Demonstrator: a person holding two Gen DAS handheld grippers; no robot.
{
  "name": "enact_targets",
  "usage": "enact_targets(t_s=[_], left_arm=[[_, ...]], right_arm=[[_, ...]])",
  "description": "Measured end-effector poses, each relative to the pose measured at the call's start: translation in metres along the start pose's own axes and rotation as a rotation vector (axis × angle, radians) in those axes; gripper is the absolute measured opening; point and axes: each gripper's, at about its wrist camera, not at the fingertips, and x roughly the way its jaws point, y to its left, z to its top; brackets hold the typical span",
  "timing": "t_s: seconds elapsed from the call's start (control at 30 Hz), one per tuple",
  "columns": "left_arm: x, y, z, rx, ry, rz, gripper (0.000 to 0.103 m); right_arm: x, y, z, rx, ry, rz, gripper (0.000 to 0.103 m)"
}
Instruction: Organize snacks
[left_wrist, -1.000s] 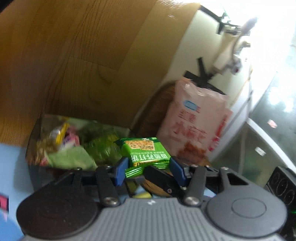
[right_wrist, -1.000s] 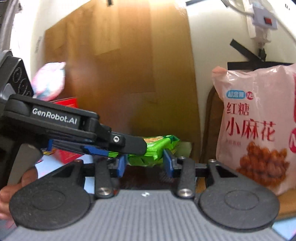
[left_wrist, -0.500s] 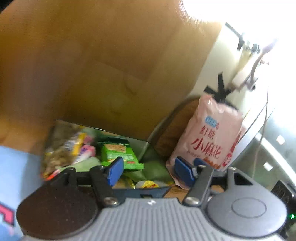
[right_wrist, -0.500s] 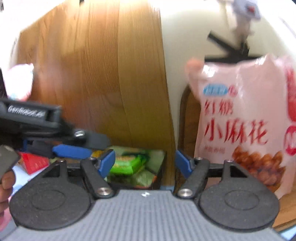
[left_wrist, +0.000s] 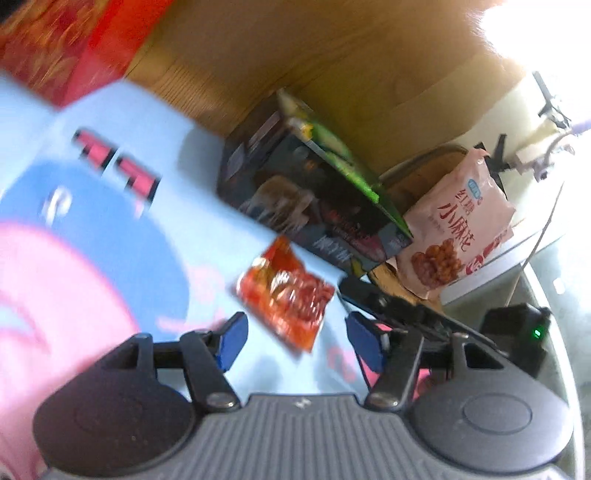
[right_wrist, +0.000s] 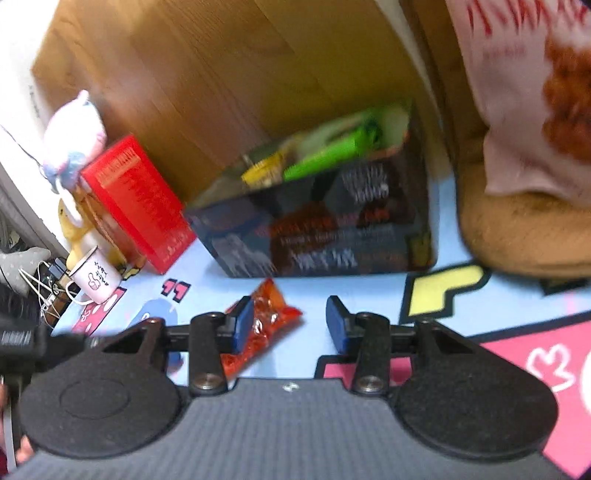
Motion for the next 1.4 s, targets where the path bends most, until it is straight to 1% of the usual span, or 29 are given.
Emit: enact_targets(t_s=[0.07, 0.1, 0.13, 0.17, 0.2, 0.23, 0.27, 0.33, 0.37, 0.47, 0.53, 0.7, 0.8, 0.87, 0.9, 0.93, 0.97, 1.0, 1.03, 1.07, 1.1, 1.17, 1.23, 1.3, 1.33, 1.37, 1.4], left_arm=[[-0.001, 0.002, -0.005, -0.020, -0.021, -0.014, 0.059], [-0.001, 0.003, -0.005, -0.030, -0.028, -0.017, 0.059], [0.001, 0.003, -0.005, -0.039, -0.030, -0.020, 0.055], [0.003, 0.002, -0.003, -0.043, -0.027, -0.020, 0.052], [0.004, 0.004, -0.003, -0.048, -0.032, -0.016, 0.051], [0.004, 0.005, -0.003, -0.054, -0.039, -0.012, 0.047], [0.004, 0.006, -0.002, -0.057, -0.043, -0.003, 0.044], [0.004, 0.007, -0.003, -0.056, -0.047, 0.012, 0.034], [0.002, 0.008, -0.004, -0.056, -0.048, 0.017, 0.033], [-0.003, 0.005, -0.011, -0.037, -0.040, 0.031, 0.032], [-0.008, 0.000, -0.019, -0.002, -0.036, 0.049, 0.032], [-0.025, -0.012, -0.050, 0.095, -0.020, 0.074, 0.032], [-0.036, -0.016, -0.064, 0.119, -0.009, 0.094, 0.032], [-0.043, -0.019, -0.073, 0.142, -0.006, 0.117, 0.035], [-0.046, -0.022, -0.077, 0.158, -0.010, 0.133, 0.039], [-0.051, -0.024, -0.080, 0.177, -0.021, 0.156, 0.045], [-0.056, -0.027, -0.083, 0.199, -0.036, 0.185, 0.049], [-0.062, -0.030, -0.087, 0.223, -0.055, 0.218, 0.059], [-0.067, -0.032, -0.090, 0.250, -0.078, 0.255, 0.071], [-0.073, -0.035, -0.093, 0.277, -0.101, 0.290, 0.077], [-0.077, -0.038, -0.097, 0.306, -0.124, 0.326, 0.084], [-0.084, -0.046, -0.104, 0.368, -0.162, 0.403, 0.086], [-0.088, -0.050, -0.110, 0.404, -0.179, 0.447, 0.089], [-0.092, -0.050, -0.115, 0.416, -0.180, 0.463, 0.089], [-0.094, -0.049, -0.117, 0.417, -0.180, 0.468, 0.089], [-0.095, -0.048, -0.118, 0.421, -0.180, 0.473, 0.089], [-0.096, -0.048, -0.119, 0.425, -0.182, 0.480, 0.089]], right_arm=[[0.006, -0.001, 0.004, 0.022, 0.010, 0.002, 0.046], [0.010, -0.002, 0.007, 0.030, 0.015, 0.006, 0.044], [0.011, 0.000, 0.008, 0.041, 0.021, 0.013, 0.039], [0.014, 0.002, 0.007, 0.053, 0.038, 0.023, 0.027], [0.015, 0.005, 0.005, 0.058, 0.053, 0.028, 0.018], [0.013, 0.003, 0.005, 0.058, 0.061, 0.026, 0.018], [0.011, 0.006, 0.003, 0.043, 0.047, 0.011, 0.018], [0.010, 0.011, 0.002, 0.030, 0.043, -0.002, 0.018], [0.006, 0.012, -0.001, 0.040, 0.043, -0.001, 0.018], [-0.003, 0.015, -0.010, 0.035, 0.047, 0.001, 0.018], [-0.012, 0.020, -0.020, 0.009, 0.047, -0.003, 0.018], [-0.042, 0.034, -0.056, -0.040, 0.045, 0.009, 0.018], [-0.061, 0.047, -0.080, -0.091, 0.023, -0.007, 0.018], [-0.071, 0.055, -0.094, -0.105, 0.008, -0.004, 0.020], [-0.076, 0.058, -0.100, -0.110, -0.001, -0.005, 0.021], [-0.081, 0.061, -0.106, -0.121, -0.020, -0.017, 0.021], [-0.086, 0.064, -0.112, -0.142, -0.045, -0.042, 0.027], [-0.090, 0.067, -0.116, -0.172, -0.073, -0.072, 0.035], [-0.092, 0.072, -0.120, -0.205, -0.106, -0.114, 0.040], [-0.095, 0.075, -0.123, -0.225, -0.136, -0.150, 0.044], [-0.098, 0.078, -0.126, -0.232, -0.160, -0.166, 0.049], [-0.103, 0.079, -0.131, -0.218, -0.196, -0.171, 0.049], [-0.108, 0.078, -0.138, -0.196, -0.217, -0.184, 0.050], [-0.113, 0.080, -0.142, -0.194, -0.245, -0.193, 0.055], [-0.115, 0.082, -0.145, -0.192, -0.258, -0.200, 0.061], [-0.117, 0.083, -0.147, -0.190, -0.267, -0.204, 0.064], [-0.119, 0.083, -0.148, -0.189, -0.275, -0.204, 0.064]])
